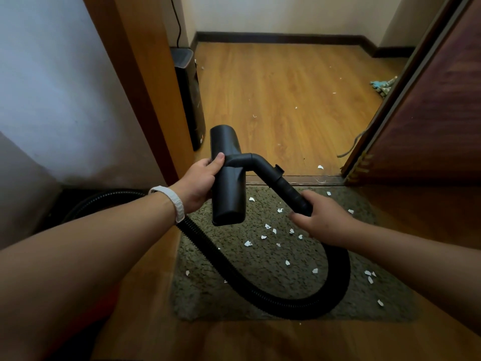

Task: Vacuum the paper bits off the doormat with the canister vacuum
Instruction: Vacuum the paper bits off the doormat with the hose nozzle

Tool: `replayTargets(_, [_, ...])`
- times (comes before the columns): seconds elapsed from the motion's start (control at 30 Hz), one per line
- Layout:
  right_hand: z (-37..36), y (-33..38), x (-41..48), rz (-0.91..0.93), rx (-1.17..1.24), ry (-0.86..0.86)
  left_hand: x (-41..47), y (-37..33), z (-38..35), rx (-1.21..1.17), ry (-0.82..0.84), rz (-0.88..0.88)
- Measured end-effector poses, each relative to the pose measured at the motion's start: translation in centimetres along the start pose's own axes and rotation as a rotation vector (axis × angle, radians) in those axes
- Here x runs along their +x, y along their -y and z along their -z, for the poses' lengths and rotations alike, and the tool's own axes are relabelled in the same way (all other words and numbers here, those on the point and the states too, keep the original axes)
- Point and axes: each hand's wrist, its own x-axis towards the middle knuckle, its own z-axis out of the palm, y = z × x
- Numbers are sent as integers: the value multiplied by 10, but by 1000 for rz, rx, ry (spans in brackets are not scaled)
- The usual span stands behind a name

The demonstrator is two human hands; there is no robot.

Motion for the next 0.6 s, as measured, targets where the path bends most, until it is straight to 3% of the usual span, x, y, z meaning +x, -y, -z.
replayTargets(0.1, [0,-1,0,-25,-59,-20,-7,1,-3,168,-32,46])
replayTargets(0.27, [5,7,5,-50,-115,-61,-33,-13,14,752,21,-70])
replayTargets(0.47, [2,51,13,83,-217,-43,-81,-22,90,1106,4,-235])
replayTargets(0.6, [-10,95,13,222,-311,63,-128,-8,160,1201,-96,-201])
